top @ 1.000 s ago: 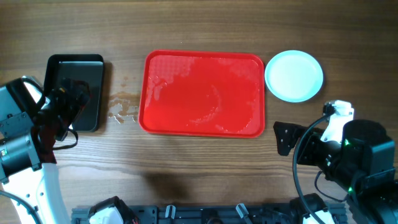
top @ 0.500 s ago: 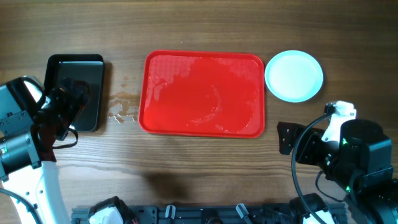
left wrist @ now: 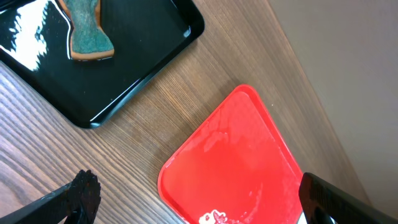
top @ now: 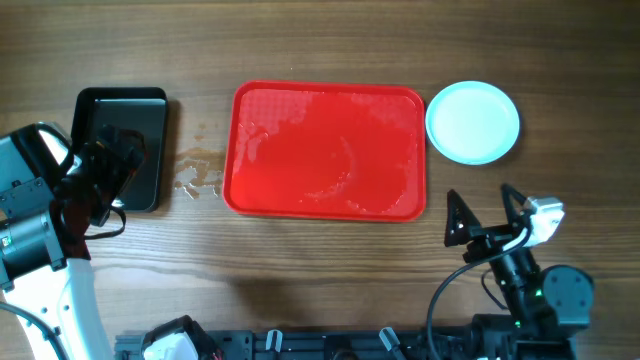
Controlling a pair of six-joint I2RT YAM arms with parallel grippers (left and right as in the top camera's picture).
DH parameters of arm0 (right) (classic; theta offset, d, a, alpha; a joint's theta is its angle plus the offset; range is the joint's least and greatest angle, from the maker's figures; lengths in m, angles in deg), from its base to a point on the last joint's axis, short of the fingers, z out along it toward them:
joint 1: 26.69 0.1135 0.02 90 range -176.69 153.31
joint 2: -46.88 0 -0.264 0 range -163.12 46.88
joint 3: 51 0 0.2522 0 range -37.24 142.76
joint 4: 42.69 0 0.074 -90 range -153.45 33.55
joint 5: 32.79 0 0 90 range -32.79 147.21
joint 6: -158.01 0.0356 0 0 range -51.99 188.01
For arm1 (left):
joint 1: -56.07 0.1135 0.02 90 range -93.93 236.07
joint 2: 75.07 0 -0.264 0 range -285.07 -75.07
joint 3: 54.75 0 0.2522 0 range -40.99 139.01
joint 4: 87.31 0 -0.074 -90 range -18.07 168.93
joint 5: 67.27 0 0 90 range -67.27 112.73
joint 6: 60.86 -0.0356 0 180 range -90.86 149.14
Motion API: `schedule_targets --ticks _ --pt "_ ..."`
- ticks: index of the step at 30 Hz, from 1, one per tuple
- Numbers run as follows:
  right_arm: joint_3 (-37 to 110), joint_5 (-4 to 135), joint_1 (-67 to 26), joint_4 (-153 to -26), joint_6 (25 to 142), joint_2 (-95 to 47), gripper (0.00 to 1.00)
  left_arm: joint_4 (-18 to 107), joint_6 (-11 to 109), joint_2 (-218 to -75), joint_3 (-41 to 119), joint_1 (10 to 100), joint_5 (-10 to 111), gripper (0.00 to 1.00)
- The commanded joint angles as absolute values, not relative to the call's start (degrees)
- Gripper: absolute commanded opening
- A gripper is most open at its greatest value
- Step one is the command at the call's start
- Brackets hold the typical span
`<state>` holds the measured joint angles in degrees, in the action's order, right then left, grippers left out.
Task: Clean dirty plates on tray and stack at the side
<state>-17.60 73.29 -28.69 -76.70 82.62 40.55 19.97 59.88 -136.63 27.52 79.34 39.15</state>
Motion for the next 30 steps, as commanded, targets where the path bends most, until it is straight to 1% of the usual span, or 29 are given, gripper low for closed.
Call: schedule_targets --ticks 1,6,9,12,17,20,24,30 --pt "-24.8 75.3 -29.0 -71.4 82.0 45.6 1.0 20.1 59.6 -136.7 27.3 79.1 39.9 1.0" --pt "-33.8 76.5 -29.0 -58.1 81.4 46.7 1.0 20.1 59.6 -136.7 27.3 79.1 39.9 1.0" --pt "-37.1 76.5 -29.0 -54.2 80.8 46.7 1.0 20.1 59.6 -136.7 27.3 79.1 39.8 1.0" --pt "-37.0 76.5 -29.0 -54.6 74.7 46.7 1.0 20.1 59.6 -136.7 27.3 79.1 39.9 1.0" --pt "-37.0 75.6 -29.0 -54.9 68.0 46.7 1.0 20.1 59.6 -136.7 27.3 79.1 39.8 1.0" --pt "-37.0 69.5 -29.0 -55.6 68.7 46.7 1.0 20.1 59.6 -136.7 27.3 79.1 39.8 1.0" --pt "-36.9 61.9 -29.0 -56.5 72.7 46.7 1.0 20.1 59.6 -136.7 27.3 79.1 39.9 1.0" --pt "-36.9 63.1 -29.0 -56.2 72.6 46.7 1.0 20.1 59.6 -136.7 27.3 79.1 39.8 1.0"
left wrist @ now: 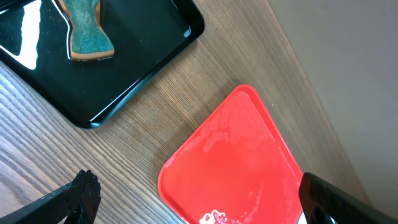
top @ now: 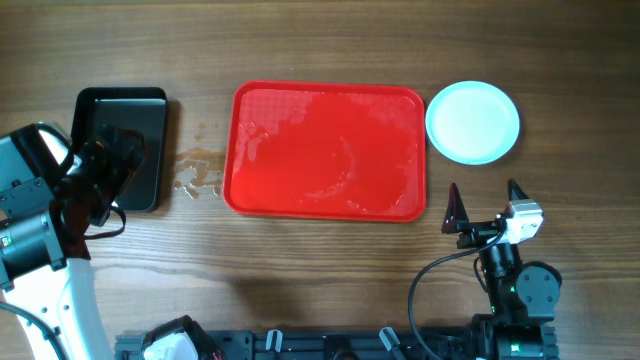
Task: Clean dirty plates on tray and stack at the side
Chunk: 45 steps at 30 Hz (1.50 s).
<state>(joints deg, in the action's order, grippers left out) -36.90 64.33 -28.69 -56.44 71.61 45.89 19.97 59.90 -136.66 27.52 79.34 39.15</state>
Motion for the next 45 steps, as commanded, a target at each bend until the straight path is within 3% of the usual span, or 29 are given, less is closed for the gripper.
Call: schedule_targets --ticks 1,31,35,40,45 --pt "-36.9 63.1 -29.0 -56.2 72.6 46.7 1.0 20.1 59.6 -136.7 27.3 79.1 39.9 1.0" --pt "-36.9 63.1 -29.0 -56.2 72.6 46.7 1.0 19.6 59.4 -136.4 27.3 79.0 37.8 1.0" --pt "-36.9 63.1 -29.0 -56.2 72.6 46.7 1.0 16.1 57.6 -134.0 25.6 74.0 37.7 1.0" --pt "-36.9 63.1 -29.0 -56.2 72.6 46.7 1.0 27.2 51.7 -127.6 13.2 64.0 37.6 1.0" --pt "-36.9 63.1 -29.0 -56.2 72.6 46.7 0.99 46.1 50.5 -116.4 -8.4 59.1 38.2 1.0"
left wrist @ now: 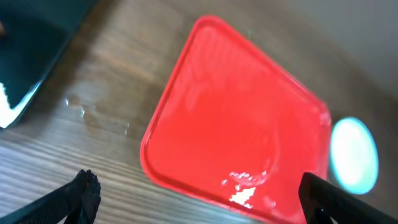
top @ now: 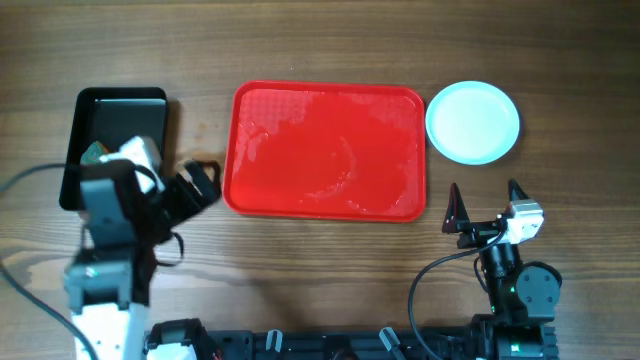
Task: Clean dirty plates on tray and stack at the side
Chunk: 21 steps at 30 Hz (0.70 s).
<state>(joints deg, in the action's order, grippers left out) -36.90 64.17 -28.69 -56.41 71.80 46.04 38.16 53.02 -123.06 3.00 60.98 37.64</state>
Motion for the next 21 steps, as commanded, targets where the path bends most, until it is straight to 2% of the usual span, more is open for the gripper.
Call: schedule_targets --ticks 1,2,5,13,21 --pt "-36.9 63.1 -29.0 -56.2 72.6 46.7 1.0 48.4 50.5 -114.8 -10.9 59.0 38.4 1.0" --pt "-36.9 63.1 -29.0 -56.2 72.6 46.7 1.0 55.1 50.6 -109.6 -18.9 58.9 38.4 1.0" --pt "-36.9 63.1 -29.0 -56.2 72.6 46.7 1.0 61.2 50.5 -102.6 -26.9 58.9 38.3 1.0" --pt "-36.9 63.1 -29.0 -56.2 72.6 46.7 1.0 74.6 48.8 -88.3 -38.1 58.9 38.1 1.0" --pt "-36.9 63.1 -29.0 -56.2 72.6 46.7 1.0 76.0 37.5 -79.0 -40.7 58.4 38.2 1.0"
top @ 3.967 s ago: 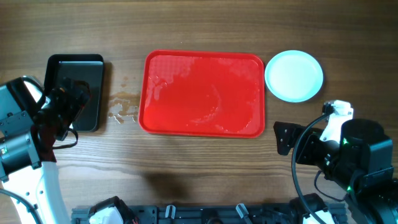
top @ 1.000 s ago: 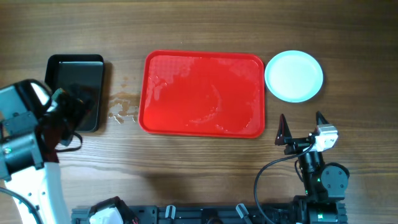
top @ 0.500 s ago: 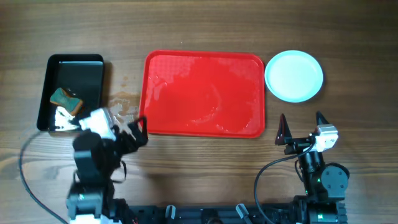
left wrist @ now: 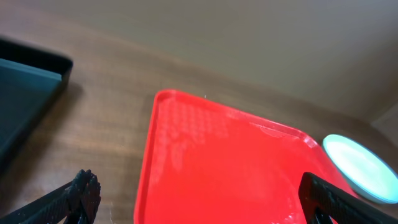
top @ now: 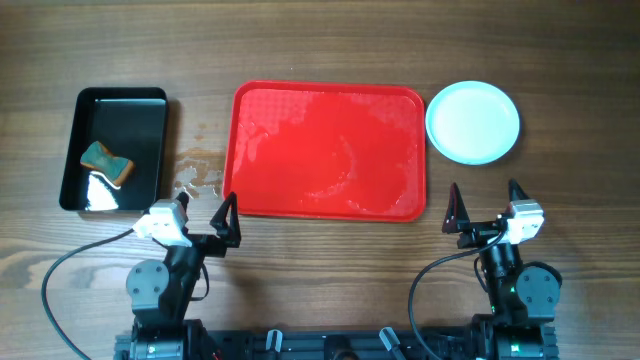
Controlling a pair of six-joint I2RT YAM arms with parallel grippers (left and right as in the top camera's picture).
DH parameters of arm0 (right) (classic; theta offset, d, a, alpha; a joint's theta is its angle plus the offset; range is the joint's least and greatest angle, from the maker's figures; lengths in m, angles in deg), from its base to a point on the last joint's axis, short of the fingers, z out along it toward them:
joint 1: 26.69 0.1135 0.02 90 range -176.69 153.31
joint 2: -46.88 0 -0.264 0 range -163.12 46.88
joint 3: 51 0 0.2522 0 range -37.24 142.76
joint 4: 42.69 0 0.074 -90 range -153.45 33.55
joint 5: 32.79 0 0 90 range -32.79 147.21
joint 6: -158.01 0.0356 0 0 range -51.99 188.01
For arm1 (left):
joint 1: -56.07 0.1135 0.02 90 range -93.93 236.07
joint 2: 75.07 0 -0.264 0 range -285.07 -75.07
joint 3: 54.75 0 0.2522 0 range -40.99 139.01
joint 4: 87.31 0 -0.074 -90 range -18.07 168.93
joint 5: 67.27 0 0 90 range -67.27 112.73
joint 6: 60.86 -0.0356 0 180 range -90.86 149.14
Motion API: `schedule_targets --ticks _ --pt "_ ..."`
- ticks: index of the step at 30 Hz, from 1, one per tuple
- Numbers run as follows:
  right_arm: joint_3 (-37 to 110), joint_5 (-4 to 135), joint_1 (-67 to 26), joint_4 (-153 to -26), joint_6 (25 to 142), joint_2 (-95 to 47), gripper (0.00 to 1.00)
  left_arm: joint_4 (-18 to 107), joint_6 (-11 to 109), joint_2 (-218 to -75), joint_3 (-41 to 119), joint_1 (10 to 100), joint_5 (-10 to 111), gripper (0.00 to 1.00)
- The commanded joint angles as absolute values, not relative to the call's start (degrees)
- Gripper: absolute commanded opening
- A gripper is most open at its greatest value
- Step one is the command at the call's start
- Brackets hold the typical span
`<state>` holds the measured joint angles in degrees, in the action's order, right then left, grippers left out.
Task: Clean dirty plates on tray and stack at the side
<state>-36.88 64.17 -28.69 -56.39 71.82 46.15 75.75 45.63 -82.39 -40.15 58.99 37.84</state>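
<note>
A wet red tray [top: 330, 150] lies mid-table with no plate on it. A pale blue plate [top: 472, 121] rests on the wood just right of the tray. My left gripper [top: 205, 213] sits open at the front edge, below the tray's near left corner. In the left wrist view its fingers [left wrist: 82, 194] frame the red tray [left wrist: 249, 168], with the plate [left wrist: 357, 167] beyond. My right gripper [top: 483, 203] stands open at the front right, below the plate, holding nothing.
A black tray [top: 113, 150] at the far left holds a green-and-orange sponge [top: 107, 162]; its corner shows in the left wrist view as the black tray [left wrist: 25, 93]. Water drops [top: 195, 178] lie on the wood between the two trays.
My left arm has moved from beside the black tray down to the front edge and now points at the red tray. The sponge is uncovered. The right arm has not moved.
My open left gripper hung over the black tray with the sponge lying there, and the right gripper stood angled at the front right. The right arm then squared up at the front. The left arm later left the black tray and now rests at the front.
</note>
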Motion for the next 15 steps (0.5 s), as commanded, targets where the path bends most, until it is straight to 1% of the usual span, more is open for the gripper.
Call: schedule_targets --ticks 1,3,11,15 --pt "-36.9 63.1 -29.0 -56.2 72.6 46.7 1.0 76.0 36.0 -78.3 -40.7 58.4 38.1 1.0" --pt "-36.9 63.1 -29.0 -56.2 72.6 46.7 1.0 75.9 32.4 -76.4 -40.7 58.4 37.8 1.0" --pt "-36.9 63.1 -29.0 -56.2 72.6 46.7 1.0 75.6 30.8 -75.2 -40.7 58.4 34.9 1.0" --pt "-36.9 63.1 -29.0 -56.2 72.6 46.7 1.0 75.3 27.6 -75.2 -40.7 58.4 32.8 1.0"
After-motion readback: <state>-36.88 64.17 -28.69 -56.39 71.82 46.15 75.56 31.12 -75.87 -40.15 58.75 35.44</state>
